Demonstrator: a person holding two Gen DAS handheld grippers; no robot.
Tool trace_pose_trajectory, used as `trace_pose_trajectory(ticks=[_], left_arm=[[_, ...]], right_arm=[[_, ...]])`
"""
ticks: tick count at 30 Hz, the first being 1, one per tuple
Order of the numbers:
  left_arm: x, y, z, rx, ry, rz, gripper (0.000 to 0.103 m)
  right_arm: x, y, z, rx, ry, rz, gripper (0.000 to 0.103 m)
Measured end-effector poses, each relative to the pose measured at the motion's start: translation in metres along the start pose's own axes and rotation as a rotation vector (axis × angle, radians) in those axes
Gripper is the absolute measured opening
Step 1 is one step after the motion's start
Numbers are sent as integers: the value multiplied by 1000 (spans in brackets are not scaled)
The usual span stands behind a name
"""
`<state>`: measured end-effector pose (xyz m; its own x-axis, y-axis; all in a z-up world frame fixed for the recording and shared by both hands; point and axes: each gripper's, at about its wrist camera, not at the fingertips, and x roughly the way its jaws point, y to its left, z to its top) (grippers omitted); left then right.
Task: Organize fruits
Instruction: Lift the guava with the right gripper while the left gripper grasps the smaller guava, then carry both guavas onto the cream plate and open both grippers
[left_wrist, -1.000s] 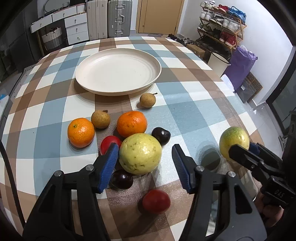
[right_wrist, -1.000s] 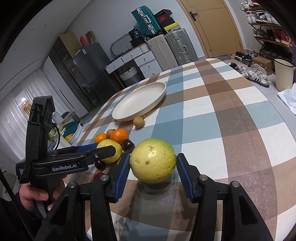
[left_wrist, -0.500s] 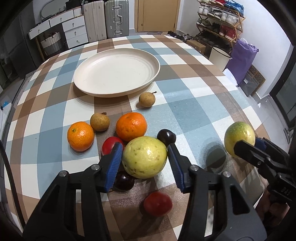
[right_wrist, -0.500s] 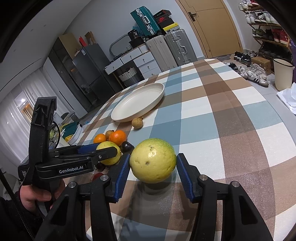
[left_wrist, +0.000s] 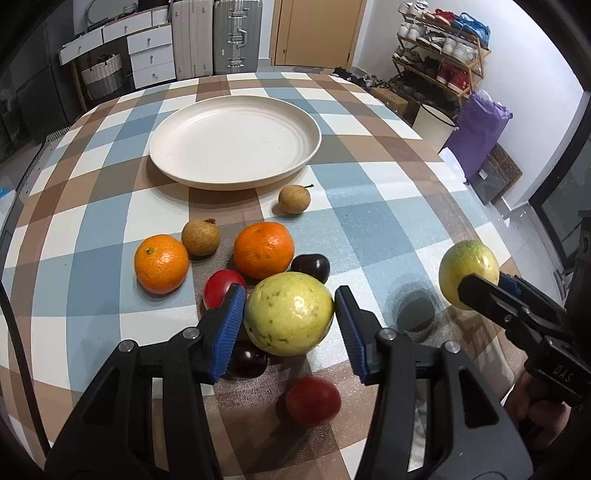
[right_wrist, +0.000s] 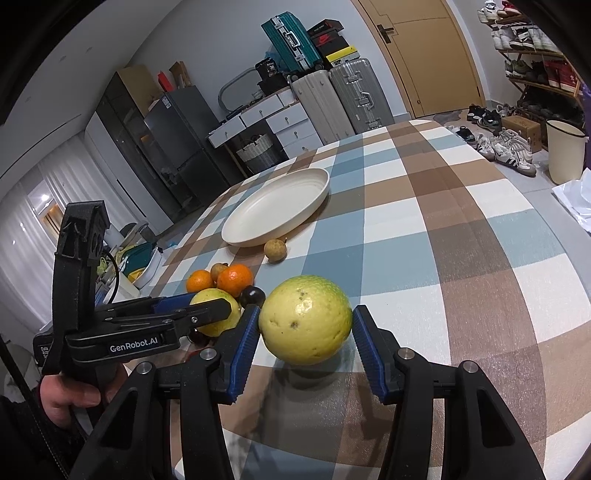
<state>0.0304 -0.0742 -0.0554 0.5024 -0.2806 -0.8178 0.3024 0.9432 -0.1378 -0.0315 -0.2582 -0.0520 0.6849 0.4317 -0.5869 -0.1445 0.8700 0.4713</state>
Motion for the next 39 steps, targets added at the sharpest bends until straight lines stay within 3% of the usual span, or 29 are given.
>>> trace_pose_trajectory(ticks=[9, 21, 39], left_arm=[[-16, 9, -2, -37, -32, -78, 48], [-22, 22, 4, -91, -73, -114, 48], [-29, 52, 53, -144, -122, -143, 48]], right_arm=[[8, 9, 10, -44, 11, 21, 52], [29, 18, 28, -57, 35, 44, 52], [77, 37, 70, -99, 86, 88, 52]])
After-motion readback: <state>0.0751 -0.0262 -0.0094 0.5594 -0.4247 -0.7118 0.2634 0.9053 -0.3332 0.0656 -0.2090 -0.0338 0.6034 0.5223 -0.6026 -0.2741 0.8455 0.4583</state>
